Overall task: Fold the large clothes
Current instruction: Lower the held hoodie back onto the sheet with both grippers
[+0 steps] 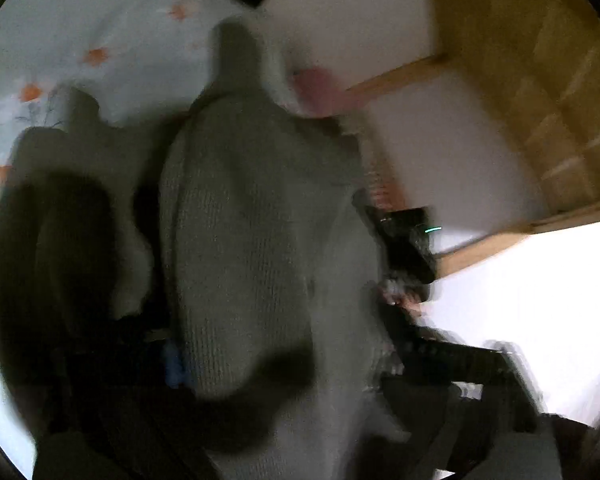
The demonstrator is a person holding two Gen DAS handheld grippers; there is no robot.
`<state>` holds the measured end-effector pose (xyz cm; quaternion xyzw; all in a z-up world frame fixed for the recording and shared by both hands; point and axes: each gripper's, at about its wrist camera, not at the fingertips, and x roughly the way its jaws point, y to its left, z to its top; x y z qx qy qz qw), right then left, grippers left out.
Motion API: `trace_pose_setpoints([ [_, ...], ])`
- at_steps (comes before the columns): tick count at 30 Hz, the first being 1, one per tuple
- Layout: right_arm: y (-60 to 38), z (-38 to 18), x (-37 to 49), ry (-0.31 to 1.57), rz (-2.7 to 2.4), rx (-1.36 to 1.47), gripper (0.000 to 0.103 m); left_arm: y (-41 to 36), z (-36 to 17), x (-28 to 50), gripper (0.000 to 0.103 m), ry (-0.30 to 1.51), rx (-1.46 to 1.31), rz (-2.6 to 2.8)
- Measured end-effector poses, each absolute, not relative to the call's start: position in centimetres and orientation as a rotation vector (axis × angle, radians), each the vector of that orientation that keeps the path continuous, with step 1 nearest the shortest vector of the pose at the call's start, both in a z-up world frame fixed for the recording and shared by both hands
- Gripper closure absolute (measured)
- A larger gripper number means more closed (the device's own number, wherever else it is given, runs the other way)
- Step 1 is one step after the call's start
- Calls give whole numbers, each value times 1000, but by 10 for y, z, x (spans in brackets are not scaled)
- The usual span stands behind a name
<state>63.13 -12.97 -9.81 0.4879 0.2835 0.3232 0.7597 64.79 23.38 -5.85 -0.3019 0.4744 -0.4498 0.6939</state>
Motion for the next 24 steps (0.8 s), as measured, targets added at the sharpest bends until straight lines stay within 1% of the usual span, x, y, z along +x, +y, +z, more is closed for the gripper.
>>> trace_pose_setpoints([
  [1, -134, -93, 627, 569, 734, 1101, 87, 243, -55, 648, 96, 1055, -690, -956],
  [2, -136, -88, 624, 533, 742, 1117, 87, 253, -56, 650, 96, 1037, -773, -975],
  [4, -136, -90, 631, 545, 703, 1106, 87, 266, -59, 655, 96, 1010, -835, -978],
  [6, -128, -105, 647, 672, 580, 1028, 87, 267, -74, 661, 95, 1068, -734, -867],
  [7, -122, -119, 657, 759, 523, 985, 87, 263, -94, 664, 95, 1144, -673, -783],
  [9, -125, -131, 661, 787, 535, 1032, 85, 269, -109, 663, 95, 1138, -750, -787],
  [10, -127, -129, 660, 788, 552, 1039, 73, 276, -109, 660, 94, 1100, -809, -811],
  [11, -128, -125, 656, 807, 564, 1017, 33, 281, -108, 658, 94, 1073, -865, -843],
  [12, -129, -121, 653, 814, 594, 1002, 12, 286, -103, 654, 94, 1037, -926, -895],
  [13, -129, -117, 648, 807, 673, 988, 3, 288, -99, 651, 94, 1019, -938, -920],
  [15, -122, -107, 639, 854, 773, 844, 3, 292, -88, 647, 94, 990, -954, -957],
  [16, -118, -106, 635, 860, 782, 796, 8, 291, -89, 649, 94, 1010, -943, -944],
  [17, -115, -106, 634, 863, 796, 773, 40, 288, -91, 651, 94, 1027, -934, -924],
  [18, -110, -105, 635, 875, 770, 730, 57, 287, -92, 656, 94, 1040, -931, -908],
  [19, -109, -102, 637, 870, 721, 702, 80, 287, -92, 659, 94, 1031, -932, -897],
  [20, -115, -104, 641, 845, 653, 720, 80, 290, -93, 662, 94, 1020, -920, -854],
  [22, -116, -118, 648, 880, 519, 745, 80, 292, -112, 666, 92, 1067, -905, -705],
  [24, -113, -119, 649, 875, 485, 745, 77, 298, -132, 668, 92, 1098, -958, -644],
])
